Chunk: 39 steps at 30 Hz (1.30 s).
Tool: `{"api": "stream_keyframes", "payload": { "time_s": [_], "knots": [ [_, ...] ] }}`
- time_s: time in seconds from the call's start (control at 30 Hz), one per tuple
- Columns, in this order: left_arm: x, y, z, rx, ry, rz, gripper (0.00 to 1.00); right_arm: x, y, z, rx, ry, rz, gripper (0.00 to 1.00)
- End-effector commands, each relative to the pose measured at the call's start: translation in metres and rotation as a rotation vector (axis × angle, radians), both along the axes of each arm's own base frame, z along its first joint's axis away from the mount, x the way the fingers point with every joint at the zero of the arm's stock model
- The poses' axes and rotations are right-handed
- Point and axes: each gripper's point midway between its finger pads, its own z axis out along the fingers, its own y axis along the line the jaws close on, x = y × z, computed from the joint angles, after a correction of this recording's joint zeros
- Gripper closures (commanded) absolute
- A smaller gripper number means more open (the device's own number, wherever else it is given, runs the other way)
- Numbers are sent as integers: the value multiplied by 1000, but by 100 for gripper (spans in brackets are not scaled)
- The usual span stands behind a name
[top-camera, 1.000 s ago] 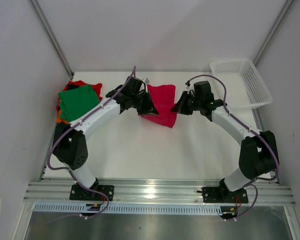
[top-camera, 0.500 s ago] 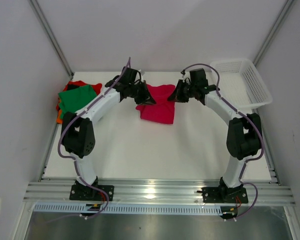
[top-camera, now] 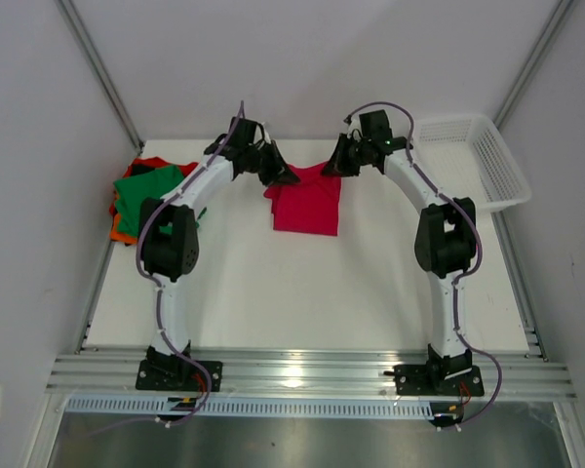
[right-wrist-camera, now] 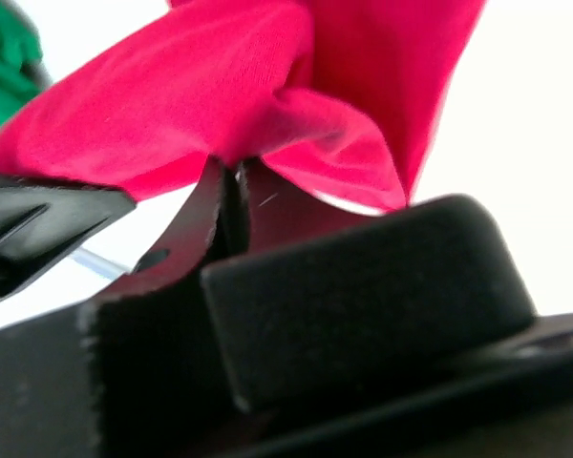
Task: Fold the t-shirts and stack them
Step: Fold the long partially folded tshirt into a neat square
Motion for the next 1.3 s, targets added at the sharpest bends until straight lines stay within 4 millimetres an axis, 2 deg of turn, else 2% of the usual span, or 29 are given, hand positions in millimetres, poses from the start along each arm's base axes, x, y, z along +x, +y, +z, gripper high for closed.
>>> {"api": "stream_keyframes", "payload": {
  "time_s": [0.0,0.03,0.07,0.17,0.3,0.7,0.77,0.8,0.9,1.1,1.27],
  "knots": [
    [15,16,21,-71,35,16,99,55,-78,-12,-142,-49,-213,100],
    [19,18,18,-72,40,22,100,58,-77,-9,-134,-54,-219,100],
    [23,18,21,-77,34,21,99,60,-76,-12,-131,-51,-219,100],
    [31,21,12,-89,52,28,99,65,-76,-20,-127,-38,-224,100],
    [36,24,-9,-91,88,34,99,66,-76,-35,-131,-12,-226,100],
    [38,36,-49,-75,138,54,99,66,-80,-67,-155,39,-224,99],
    [39,40,-53,-72,134,62,99,64,-80,-71,-161,42,-225,99],
    [37,41,-57,-70,140,63,99,66,-80,-65,-157,19,-228,99],
    [34,42,-69,-71,162,65,99,63,-84,-75,-172,27,-234,99],
    [37,37,-74,-118,128,62,99,65,-87,-84,-201,25,-229,99],
    [50,34,-59,-146,40,59,99,74,-88,-80,-203,-17,-238,99]
  ]
}}
